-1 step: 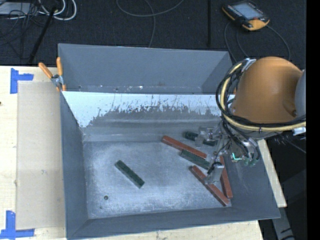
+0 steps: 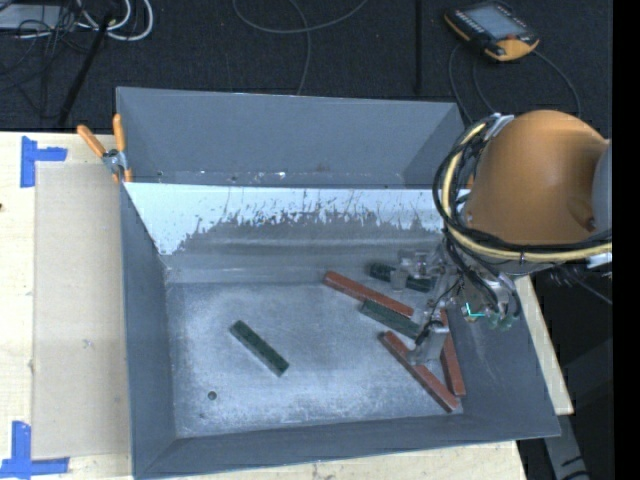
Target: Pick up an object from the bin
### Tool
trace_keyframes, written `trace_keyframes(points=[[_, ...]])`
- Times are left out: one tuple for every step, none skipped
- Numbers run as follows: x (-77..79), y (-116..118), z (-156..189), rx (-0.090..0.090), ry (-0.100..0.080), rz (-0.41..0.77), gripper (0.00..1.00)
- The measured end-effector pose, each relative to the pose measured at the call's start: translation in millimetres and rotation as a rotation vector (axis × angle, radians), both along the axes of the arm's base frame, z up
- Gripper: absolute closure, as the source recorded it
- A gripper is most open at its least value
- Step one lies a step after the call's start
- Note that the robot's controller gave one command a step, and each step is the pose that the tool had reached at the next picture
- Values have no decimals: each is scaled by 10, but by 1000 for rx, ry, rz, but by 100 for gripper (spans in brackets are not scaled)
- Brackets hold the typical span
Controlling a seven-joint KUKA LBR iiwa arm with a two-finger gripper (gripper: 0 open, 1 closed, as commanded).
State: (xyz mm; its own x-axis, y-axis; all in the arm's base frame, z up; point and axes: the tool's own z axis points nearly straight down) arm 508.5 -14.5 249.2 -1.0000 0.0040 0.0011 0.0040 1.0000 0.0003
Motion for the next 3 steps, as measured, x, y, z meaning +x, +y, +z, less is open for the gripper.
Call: trace_keyframes(points=[[247,-32,-407,0,-6,-80,0],[692,330,-968,-1,-9,-34,0],[906,379,-1397,3,0,-36,0]])
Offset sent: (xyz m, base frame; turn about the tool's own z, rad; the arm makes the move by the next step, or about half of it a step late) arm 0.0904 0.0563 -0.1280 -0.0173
